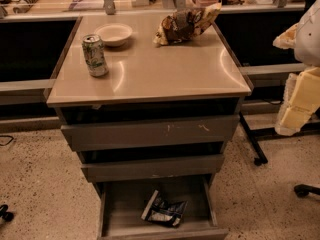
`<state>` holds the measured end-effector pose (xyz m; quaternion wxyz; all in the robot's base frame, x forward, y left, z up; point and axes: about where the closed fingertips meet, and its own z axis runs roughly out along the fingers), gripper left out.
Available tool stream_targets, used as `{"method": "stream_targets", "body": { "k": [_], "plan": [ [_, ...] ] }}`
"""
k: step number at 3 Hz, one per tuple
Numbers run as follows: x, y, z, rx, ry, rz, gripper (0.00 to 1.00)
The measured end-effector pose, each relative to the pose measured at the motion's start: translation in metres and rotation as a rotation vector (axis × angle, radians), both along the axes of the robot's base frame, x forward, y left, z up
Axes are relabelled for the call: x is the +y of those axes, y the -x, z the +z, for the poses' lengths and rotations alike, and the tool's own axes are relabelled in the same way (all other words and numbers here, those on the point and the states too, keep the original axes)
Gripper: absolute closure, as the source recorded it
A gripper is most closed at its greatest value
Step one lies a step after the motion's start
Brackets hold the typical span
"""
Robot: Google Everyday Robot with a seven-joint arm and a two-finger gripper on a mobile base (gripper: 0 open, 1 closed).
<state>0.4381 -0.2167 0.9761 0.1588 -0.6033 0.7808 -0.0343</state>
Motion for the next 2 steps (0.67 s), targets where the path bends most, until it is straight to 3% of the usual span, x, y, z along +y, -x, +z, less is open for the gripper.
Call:
{"method": "stream_targets", "body": {
  "k": [1,2],
  "plan": [
    [0.000,0.000,0.000,0.000,0.000,0.000,0.00],
    [0.001,0.001,-0.020,0.006,-0.017,-0.001,0.18]
  ]
}}
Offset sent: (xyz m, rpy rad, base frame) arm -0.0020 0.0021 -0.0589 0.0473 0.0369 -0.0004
